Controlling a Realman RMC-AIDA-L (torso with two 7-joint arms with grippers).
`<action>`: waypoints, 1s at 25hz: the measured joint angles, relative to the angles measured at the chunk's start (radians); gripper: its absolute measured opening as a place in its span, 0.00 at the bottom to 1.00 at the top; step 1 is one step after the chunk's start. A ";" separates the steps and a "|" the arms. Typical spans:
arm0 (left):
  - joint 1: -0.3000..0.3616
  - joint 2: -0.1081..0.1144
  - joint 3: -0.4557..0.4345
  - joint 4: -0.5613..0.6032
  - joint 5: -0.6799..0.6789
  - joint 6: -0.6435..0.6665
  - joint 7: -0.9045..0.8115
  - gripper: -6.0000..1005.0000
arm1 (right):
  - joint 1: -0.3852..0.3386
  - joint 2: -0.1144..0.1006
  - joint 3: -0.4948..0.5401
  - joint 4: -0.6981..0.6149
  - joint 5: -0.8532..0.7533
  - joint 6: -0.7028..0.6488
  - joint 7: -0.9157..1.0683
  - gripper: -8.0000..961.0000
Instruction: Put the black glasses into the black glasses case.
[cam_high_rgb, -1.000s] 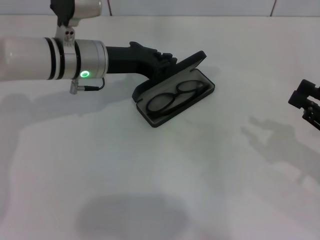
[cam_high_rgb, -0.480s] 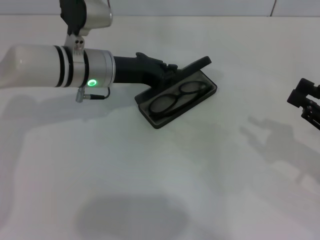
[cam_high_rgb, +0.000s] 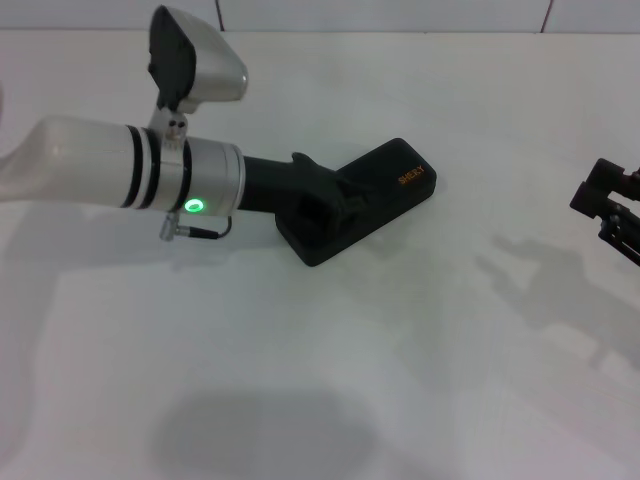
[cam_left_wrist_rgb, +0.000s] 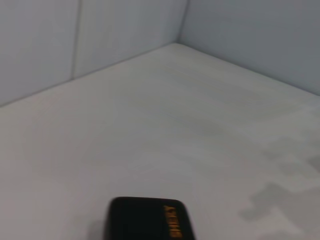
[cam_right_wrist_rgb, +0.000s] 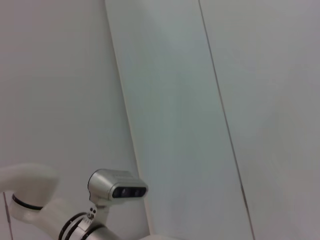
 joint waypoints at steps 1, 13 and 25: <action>0.001 -0.004 0.000 0.001 0.003 0.007 0.003 0.15 | 0.000 0.000 0.000 0.000 0.000 -0.002 0.000 0.33; 0.239 0.036 -0.019 0.338 -0.352 0.562 0.069 0.21 | 0.080 -0.013 0.012 -0.004 -0.102 -0.165 0.016 0.33; 0.396 0.104 -0.152 0.280 -0.391 0.805 0.200 0.59 | 0.291 -0.002 -0.035 -0.043 -0.179 -0.224 0.222 0.81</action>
